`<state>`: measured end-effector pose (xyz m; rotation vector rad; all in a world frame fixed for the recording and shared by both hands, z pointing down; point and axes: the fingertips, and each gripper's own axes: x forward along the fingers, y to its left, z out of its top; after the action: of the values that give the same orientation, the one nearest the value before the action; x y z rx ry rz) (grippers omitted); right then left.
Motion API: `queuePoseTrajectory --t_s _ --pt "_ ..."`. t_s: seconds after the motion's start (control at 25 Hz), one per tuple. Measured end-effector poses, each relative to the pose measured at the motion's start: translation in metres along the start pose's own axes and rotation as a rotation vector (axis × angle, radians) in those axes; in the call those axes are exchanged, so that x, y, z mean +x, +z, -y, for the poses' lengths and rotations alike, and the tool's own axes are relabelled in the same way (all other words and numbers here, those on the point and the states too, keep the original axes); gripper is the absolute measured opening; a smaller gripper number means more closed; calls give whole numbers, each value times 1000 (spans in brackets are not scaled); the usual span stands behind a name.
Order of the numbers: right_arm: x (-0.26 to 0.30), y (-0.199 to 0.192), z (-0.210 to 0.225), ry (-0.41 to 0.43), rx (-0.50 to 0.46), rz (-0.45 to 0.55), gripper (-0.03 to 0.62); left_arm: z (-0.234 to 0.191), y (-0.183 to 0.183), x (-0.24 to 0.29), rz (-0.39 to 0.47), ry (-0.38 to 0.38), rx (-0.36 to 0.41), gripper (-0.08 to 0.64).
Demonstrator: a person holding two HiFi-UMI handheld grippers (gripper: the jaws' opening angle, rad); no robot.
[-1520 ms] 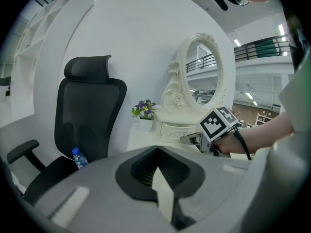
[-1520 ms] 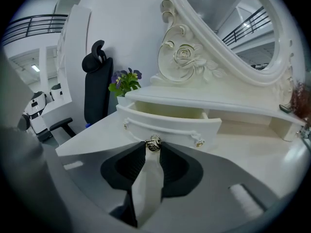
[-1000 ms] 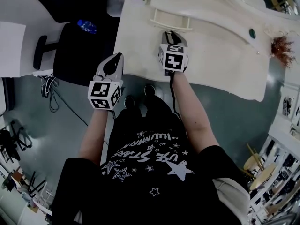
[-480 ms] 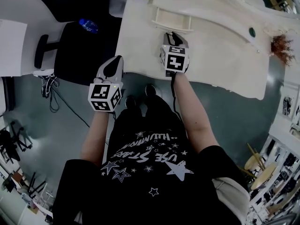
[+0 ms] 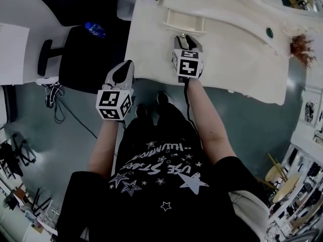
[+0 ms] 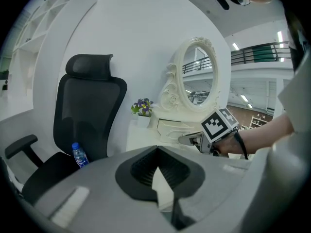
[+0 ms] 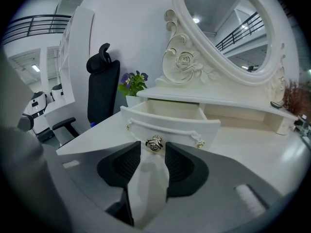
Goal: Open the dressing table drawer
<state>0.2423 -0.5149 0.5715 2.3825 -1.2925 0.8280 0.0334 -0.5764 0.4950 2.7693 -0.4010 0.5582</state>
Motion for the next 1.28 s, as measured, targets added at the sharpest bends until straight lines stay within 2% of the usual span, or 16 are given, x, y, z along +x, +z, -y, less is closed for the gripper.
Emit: queuePoseTrajectory --t_s 0.32,0.76,1.0,1.16,1.28 --pt "-35 3 -1 -45 17 23 190 0 5 -24 28 -38 17 3" --pt "-126 -11 -6 -126 33 71 163 2 -12 -77 56 -100 12 3" --pt "-151 -3 -3 -80 23 124 127 13 -18 -94 86 -33 -5 3" --pt "-167 1 11 -21 -1 167 29 43 -22 -99 99 36 0 3" --pt "-180 0 28 56 -40 200 29 77 -28 -100 121 99 -12 3"
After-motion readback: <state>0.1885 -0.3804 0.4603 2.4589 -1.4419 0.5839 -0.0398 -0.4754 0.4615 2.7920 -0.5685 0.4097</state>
